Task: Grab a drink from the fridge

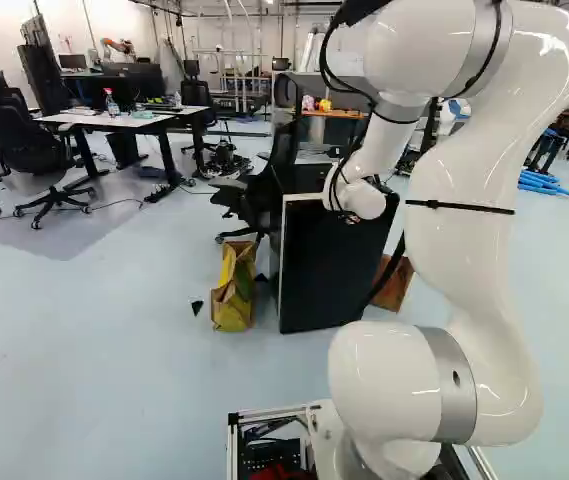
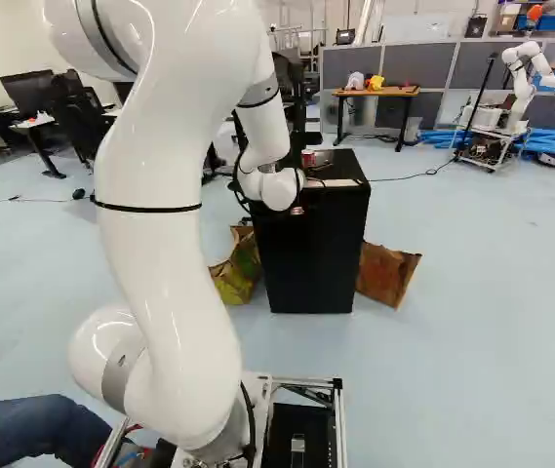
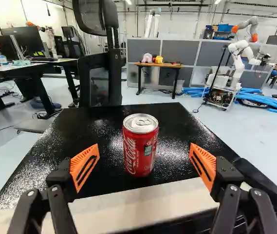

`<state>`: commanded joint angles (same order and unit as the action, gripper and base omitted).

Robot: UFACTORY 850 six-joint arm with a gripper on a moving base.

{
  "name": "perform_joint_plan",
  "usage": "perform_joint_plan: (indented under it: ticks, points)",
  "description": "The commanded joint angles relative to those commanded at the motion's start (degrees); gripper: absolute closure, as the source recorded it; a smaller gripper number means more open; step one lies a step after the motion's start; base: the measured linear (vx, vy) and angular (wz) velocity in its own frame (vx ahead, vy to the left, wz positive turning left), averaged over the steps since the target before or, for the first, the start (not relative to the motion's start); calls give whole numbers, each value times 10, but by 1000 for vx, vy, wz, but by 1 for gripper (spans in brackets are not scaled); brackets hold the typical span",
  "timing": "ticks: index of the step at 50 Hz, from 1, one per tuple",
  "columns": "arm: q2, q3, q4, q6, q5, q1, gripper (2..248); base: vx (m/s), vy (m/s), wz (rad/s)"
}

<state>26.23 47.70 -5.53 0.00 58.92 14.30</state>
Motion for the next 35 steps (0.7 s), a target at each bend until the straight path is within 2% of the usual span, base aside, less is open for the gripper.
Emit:
perform_joint_plan:
  ticks: [35]
  points:
    - [18,24,0,0,6,-3,3,0,0,0]
